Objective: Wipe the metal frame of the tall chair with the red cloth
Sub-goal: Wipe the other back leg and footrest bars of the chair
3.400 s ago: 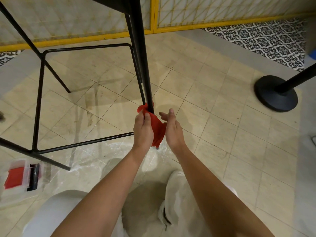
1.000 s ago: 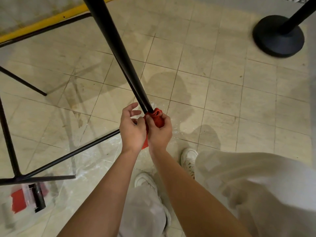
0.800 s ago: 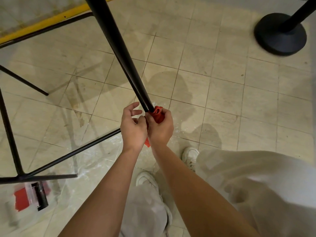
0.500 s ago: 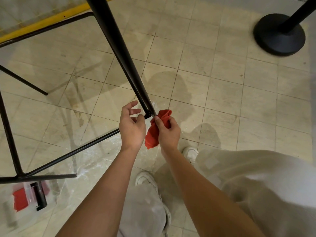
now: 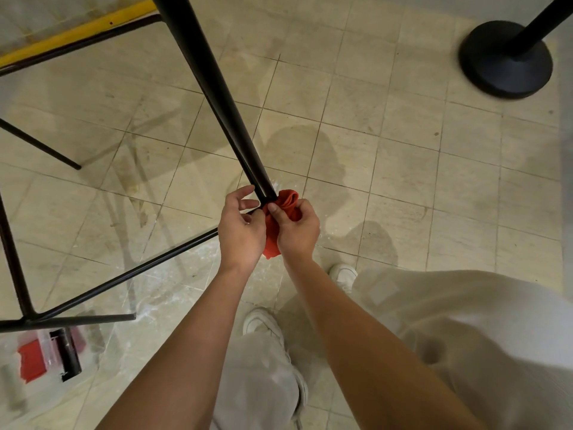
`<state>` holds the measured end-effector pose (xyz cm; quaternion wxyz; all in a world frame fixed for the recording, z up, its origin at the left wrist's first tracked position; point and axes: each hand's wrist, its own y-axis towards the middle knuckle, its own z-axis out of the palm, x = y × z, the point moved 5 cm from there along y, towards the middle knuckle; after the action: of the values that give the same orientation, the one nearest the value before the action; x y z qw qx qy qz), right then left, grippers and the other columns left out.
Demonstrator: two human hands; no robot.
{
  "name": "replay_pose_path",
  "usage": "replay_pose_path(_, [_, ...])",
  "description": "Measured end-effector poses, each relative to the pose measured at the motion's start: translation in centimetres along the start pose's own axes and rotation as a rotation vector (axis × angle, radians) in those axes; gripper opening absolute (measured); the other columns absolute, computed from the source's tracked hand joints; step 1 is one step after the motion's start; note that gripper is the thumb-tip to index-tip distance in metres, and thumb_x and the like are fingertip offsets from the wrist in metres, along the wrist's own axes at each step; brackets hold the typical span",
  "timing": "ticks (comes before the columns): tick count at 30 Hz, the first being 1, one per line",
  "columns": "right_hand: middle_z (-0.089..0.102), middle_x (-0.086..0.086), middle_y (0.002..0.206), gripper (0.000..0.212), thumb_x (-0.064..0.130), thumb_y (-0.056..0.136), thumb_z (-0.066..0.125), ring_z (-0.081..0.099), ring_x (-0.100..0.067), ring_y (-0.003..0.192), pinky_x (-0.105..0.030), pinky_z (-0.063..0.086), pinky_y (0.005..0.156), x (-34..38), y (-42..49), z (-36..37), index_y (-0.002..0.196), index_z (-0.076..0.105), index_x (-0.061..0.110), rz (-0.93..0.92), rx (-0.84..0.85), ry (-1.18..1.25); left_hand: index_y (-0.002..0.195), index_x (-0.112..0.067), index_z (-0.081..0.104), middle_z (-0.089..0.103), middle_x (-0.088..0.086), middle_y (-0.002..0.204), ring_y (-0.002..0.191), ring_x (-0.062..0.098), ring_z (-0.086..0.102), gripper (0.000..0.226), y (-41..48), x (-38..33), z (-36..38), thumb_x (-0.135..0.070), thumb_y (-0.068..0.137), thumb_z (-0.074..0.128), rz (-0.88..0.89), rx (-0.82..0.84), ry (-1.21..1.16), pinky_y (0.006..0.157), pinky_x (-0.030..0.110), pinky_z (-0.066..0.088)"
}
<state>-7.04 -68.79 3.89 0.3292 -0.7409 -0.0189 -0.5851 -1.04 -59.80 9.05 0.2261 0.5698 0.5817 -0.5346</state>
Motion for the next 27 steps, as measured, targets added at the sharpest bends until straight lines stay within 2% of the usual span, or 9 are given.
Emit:
replay_pose_path(3, [0.062,0.006,0.071,0.010,0.015,0.080,0.071,0.056,-0.006,0.068,-0.021,0.047,0.070,0.0,0.3,-0.6,0.081,0.061,0.016,-0.012,0.010,-0.004,0.111,-0.032,0.050,0.056,-0.012,0.096,0.072,0.006,0.053,0.033,-0.2,-0.1,0.3,-0.006,0.090,0.052,0.025,0.008,0.023,0.062,0.010,0.045])
replay_pose_path(5, [0.067,-0.004,0.085,0.007,0.017,0.081,0.070,0.061,-0.014,0.078,-0.031,0.052,0.079,-0.4,0.4,-0.9,0.085,0.065,0.015,-0.016,-0.021,0.041,0.109,-0.030,0.051,0.057,-0.008,0.099,0.077,0.006,0.055,0.032,-0.6,0.0,0.5,-0.005,0.090,0.052,0.043,0.012,0.035,0.069,0.020,0.049])
replay_pose_path(8, [0.062,-0.015,0.104,0.011,0.020,0.077,0.073,0.062,-0.026,0.095,-0.045,0.050,0.090,-0.9,0.2,-0.5,0.086,0.067,0.021,-0.014,0.017,0.072,0.105,-0.025,0.052,0.058,-0.006,0.099,0.074,0.005,0.054,0.025,-1.3,0.8,0.9,-0.005,0.090,0.052,0.036,0.017,0.076,0.068,0.025,0.052])
replay_pose_path(11, [0.060,-0.009,0.107,0.019,0.015,0.076,0.075,0.060,-0.023,0.099,-0.038,0.049,0.094,-0.6,0.6,-0.3,0.094,0.069,0.015,-0.044,0.048,0.036,0.102,-0.021,0.054,0.058,-0.005,0.099,0.076,0.004,0.055,0.025,-1.4,1.6,0.8,0.000,0.088,0.049,0.021,0.000,0.123,0.066,0.011,0.047])
replay_pose_path(14, [0.056,-0.001,0.106,0.026,0.011,0.077,0.074,0.055,-0.014,0.098,-0.025,0.045,0.093,-1.0,1.2,-0.7,0.102,0.069,0.007,-0.070,0.034,-0.021,0.104,-0.016,0.059,0.062,-0.004,0.104,0.095,0.007,0.059,0.027,-1.4,2.1,0.8,0.002,0.088,0.046,0.025,-0.011,0.189,0.073,0.001,0.040])
replay_pose_path(16, [0.056,-0.002,0.106,0.024,0.011,0.078,0.073,0.056,-0.016,0.099,-0.029,0.047,0.095,-1.8,1.5,-0.8,0.101,0.069,0.007,-0.023,0.037,-0.015,0.112,-0.017,0.061,0.062,-0.004,0.114,0.109,0.009,0.056,0.030,-1.6,2.5,1.3,-0.003,0.091,0.046,-0.015,-0.001,0.222,0.081,0.004,0.040])
replay_pose_path(19, [0.057,-0.002,0.105,0.017,0.013,0.080,0.071,0.058,-0.021,0.101,-0.040,0.047,0.096,-2.7,1.7,-0.4,0.096,0.069,0.011,0.005,0.064,-0.004,0.122,-0.021,0.057,0.060,-0.004,0.124,0.108,0.003,0.050,0.034,-1.4,3.2,1.8,-0.007,0.093,0.046,-0.046,0.028,0.253,0.071,-0.002,0.036])
replay_pose_path(25, [0.046,0.008,0.110,0.027,0.020,0.096,0.050,0.055,-0.020,0.108,-0.036,0.047,0.098,-4.1,3.1,-0.1,0.116,0.061,0.006,-0.001,0.158,-0.047,0.139,-0.023,0.040,0.046,-0.006,0.141,0.130,0.013,0.043,0.045,-0.3,5.2,3.2,-0.019,0.096,0.048,-0.087,0.159,0.273,0.102,0.025,0.036])
replay_pose_path(27, [0.049,0.002,0.113,0.026,0.024,0.098,0.045,0.057,-0.022,0.105,-0.038,0.050,0.093,-4.1,3.5,0.5,0.116,0.060,0.013,-0.011,0.176,-0.071,0.142,-0.023,0.035,0.042,-0.007,0.145,0.131,0.014,0.042,0.048,0.2,5.8,3.5,-0.021,0.097,0.048,-0.114,0.211,0.292,0.106,0.030,0.038])
